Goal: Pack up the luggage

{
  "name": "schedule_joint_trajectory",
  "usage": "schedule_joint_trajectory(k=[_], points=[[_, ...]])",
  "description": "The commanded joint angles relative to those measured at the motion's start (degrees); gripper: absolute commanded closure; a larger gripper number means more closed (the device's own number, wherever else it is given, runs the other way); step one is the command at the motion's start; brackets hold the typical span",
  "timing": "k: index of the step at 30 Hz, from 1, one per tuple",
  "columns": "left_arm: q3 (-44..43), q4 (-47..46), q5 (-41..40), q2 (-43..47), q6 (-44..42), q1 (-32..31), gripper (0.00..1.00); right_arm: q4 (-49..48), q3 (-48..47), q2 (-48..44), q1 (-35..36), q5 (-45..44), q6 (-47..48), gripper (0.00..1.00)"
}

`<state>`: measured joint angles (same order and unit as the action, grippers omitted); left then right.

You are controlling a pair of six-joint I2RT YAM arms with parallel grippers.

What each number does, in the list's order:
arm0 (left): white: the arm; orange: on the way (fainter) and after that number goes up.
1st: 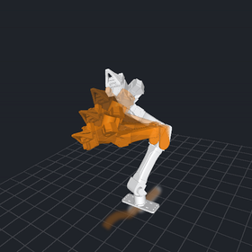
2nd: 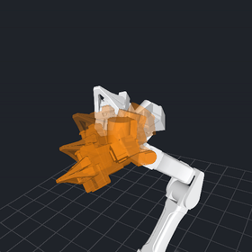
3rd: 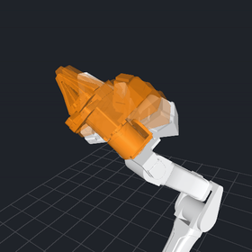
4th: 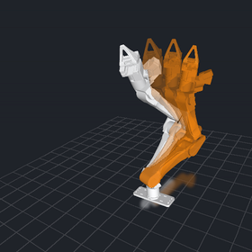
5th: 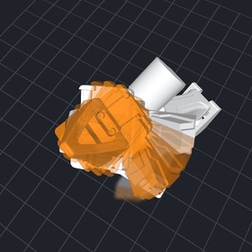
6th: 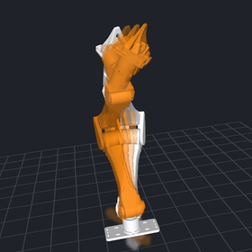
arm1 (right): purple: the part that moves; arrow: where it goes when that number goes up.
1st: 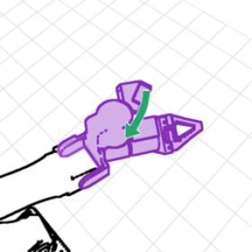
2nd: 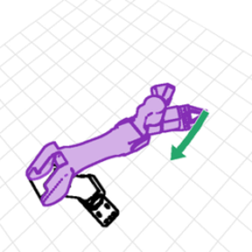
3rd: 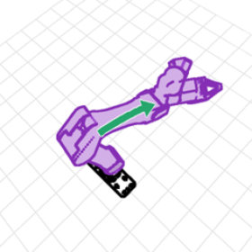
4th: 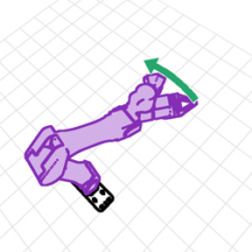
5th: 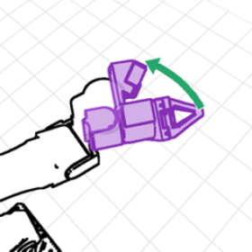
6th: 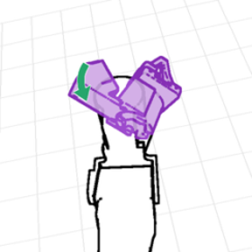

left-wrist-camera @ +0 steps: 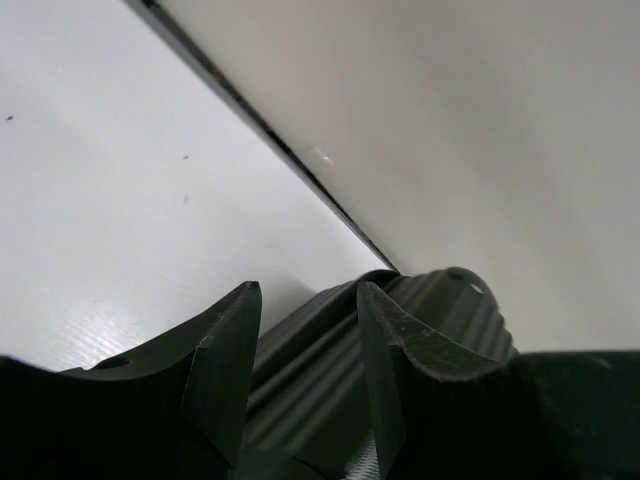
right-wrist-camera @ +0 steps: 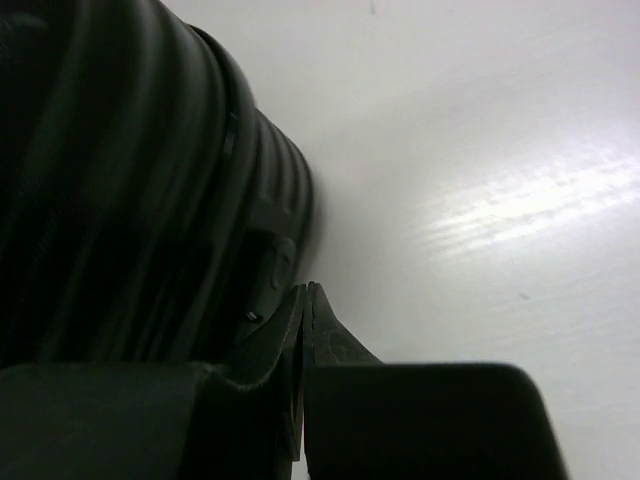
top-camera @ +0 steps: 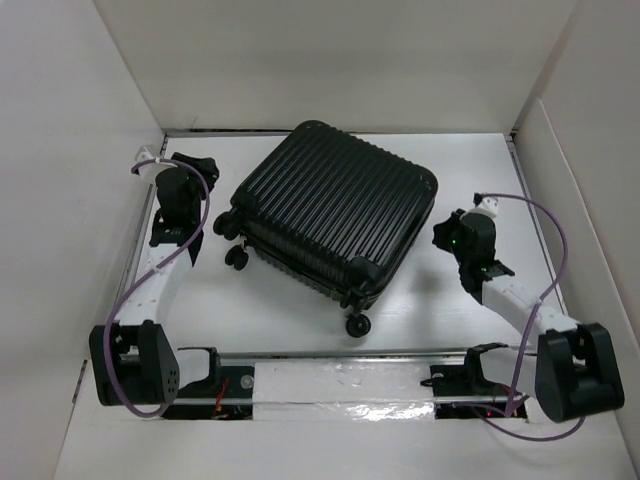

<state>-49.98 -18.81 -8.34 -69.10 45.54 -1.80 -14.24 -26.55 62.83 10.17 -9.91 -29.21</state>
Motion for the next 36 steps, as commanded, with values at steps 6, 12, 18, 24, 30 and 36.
schedule_joint_trajectory(k=[6,12,18,24,30,36], points=[[9.0,-6.8,5.2,0.2,5.3,2.6,0.60,-9.9,-18.6,24.0,1.3,13.1,-1.0,1.00],[21.4,-4.8,-2.2,16.8,4.8,2.6,0.58,5.6,-63.8,51.3,7.0,27.7,5.9,0.99],[29.4,2.1,-6.8,33.1,3.8,2.6,0.53,8.3,-71.4,52.9,4.6,25.3,6.7,0.66],[29.6,0.4,-9.6,28.9,4.5,5.7,0.51,-2.4,-49.3,41.4,-0.8,23.0,4.7,0.42],[27.7,-13.6,5.7,14.8,15.2,17.1,0.50,-12.6,-31.6,35.7,-1.4,19.8,-0.9,0.82],[15.9,-12.2,10.1,0.5,15.9,17.6,0.50,-12.4,-30.6,37.8,3.2,18.6,0.3,0.90]])
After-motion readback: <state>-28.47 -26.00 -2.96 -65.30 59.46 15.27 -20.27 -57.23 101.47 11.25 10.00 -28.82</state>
